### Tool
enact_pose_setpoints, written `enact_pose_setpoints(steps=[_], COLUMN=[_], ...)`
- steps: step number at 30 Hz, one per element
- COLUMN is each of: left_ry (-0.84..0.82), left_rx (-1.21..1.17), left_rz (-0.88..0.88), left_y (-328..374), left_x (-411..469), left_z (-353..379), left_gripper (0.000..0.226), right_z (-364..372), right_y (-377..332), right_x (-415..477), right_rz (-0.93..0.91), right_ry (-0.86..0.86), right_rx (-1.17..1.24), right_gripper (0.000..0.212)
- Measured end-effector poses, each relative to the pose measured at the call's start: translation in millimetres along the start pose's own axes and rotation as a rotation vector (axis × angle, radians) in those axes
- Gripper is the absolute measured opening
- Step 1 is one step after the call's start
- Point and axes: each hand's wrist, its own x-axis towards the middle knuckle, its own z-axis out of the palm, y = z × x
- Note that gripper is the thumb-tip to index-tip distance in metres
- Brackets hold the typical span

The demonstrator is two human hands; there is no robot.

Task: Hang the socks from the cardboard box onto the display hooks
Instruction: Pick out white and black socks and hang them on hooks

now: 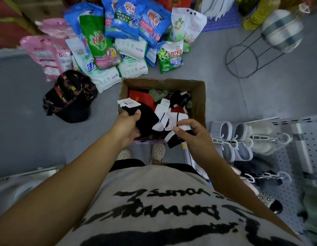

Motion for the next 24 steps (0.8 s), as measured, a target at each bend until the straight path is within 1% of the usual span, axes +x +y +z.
enact_pose_setpoints(steps=[3, 6, 8, 10, 12, 15, 18, 21, 24], left_ry=[-0.040, -0.154, -0.203, -0.189, -0.149, -0.184, -0.257, -0.332, -0.386], left_rx=[-0.004, -0.077, -0.062, -0.029, 0.012, 0.077, 0.211, 0.360, 0.532], left_rz=[-0.094, -0.148, -0.106, -0.034, 0.036, 0.116, 0.181, 0.259, 0.380], left_y=[-7, -2, 4, 8, 10, 12, 16, 21, 27], left_x=[-8, -15, -16, -17, -17, -25, -41, -60, -80], left_z=[10, 20, 24, 25, 22, 13, 0, -17, -34], left_gripper=[0.033, 0.047, 0.053, 0.046, 0.039, 0.037, 0.033, 0.029, 0.026], right_z=[1, 3, 4, 4, 7, 15, 29, 55, 85], right_y=[-18, -23, -17, -6, 0, -6, -14, -23, -33], right_x=[-1, -3, -7, -11, -17, -28, -36, -45, -53], right_rz=[-0.066, -0.074, -0.085, -0.098, -0.051, 0.013, 0.008, -0.036, -0.119], right_ry=[-0.081, -0.174, -0.183, -0.162, -0.152, -0.093, 0.013, 0.152, 0.233], right_rx=[0.057, 0.029, -0.121, -0.249, -0.209, -0.094, -0.103, -0.012, 0.070], right_gripper=[0.019, 0.024, 0.024, 0.026, 0.028, 0.033, 0.042, 0.037, 0.031])
